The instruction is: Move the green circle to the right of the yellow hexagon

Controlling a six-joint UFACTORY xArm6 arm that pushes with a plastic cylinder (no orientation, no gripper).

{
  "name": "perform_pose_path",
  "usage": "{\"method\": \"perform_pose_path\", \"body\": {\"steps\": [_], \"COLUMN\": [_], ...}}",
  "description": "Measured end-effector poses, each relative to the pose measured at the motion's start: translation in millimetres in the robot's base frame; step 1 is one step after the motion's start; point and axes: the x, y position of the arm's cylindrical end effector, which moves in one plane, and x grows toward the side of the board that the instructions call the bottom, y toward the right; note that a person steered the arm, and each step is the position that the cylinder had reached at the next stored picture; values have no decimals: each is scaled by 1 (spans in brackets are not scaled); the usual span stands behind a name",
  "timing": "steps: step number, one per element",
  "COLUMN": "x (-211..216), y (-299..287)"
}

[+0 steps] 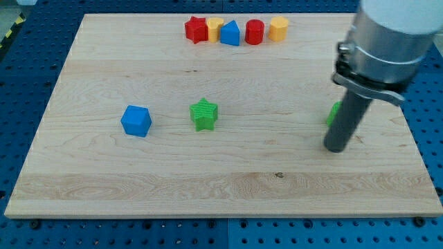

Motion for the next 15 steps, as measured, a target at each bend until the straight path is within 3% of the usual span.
{"method": "perform_pose_path", "body": {"steps": [2,3,4,5,7,9,11,13,15], "x": [-89,-89,-45,-57,-141,-115,-170,-115,-203], "y": [19,16,1,-20,-20,-47,-47,-33,-21]}}
